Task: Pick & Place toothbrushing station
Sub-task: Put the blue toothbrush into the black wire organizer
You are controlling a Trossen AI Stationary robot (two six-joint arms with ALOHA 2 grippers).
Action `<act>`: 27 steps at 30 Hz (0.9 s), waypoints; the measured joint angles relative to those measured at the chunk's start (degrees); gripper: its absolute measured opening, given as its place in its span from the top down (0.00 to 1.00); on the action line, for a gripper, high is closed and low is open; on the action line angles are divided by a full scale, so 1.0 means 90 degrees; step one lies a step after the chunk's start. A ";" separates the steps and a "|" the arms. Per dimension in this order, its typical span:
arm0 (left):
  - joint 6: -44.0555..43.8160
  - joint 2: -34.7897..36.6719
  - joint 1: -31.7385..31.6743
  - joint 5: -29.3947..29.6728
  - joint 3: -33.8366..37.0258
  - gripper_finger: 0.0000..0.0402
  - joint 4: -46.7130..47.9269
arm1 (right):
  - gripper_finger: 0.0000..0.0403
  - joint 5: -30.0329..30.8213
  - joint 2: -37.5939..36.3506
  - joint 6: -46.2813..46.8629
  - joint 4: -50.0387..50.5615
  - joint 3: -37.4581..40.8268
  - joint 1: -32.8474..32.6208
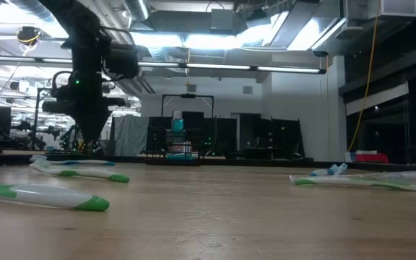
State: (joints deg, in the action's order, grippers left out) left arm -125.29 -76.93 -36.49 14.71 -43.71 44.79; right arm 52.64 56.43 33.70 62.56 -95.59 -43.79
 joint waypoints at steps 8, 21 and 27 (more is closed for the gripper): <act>0.0018 0.0000 -0.0313 -0.0106 0.0542 0.81 -0.0718 | 0.43 0.0238 0.0124 0.0186 -0.0023 0.0000 0.0002; 0.0056 -0.0072 -0.0439 -0.0238 0.1114 0.81 -0.1369 | 0.43 0.0548 0.0294 0.0538 -0.0040 0.0000 0.0002; 0.0133 -0.0407 -0.0552 -0.0211 0.1169 0.81 -0.1808 | 0.43 0.0583 0.0378 0.0722 -0.0048 0.0000 0.0002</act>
State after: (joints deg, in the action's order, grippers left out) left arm -124.10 -80.59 -41.45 12.82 -33.19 28.52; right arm 57.89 59.83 40.20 62.13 -95.59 -43.77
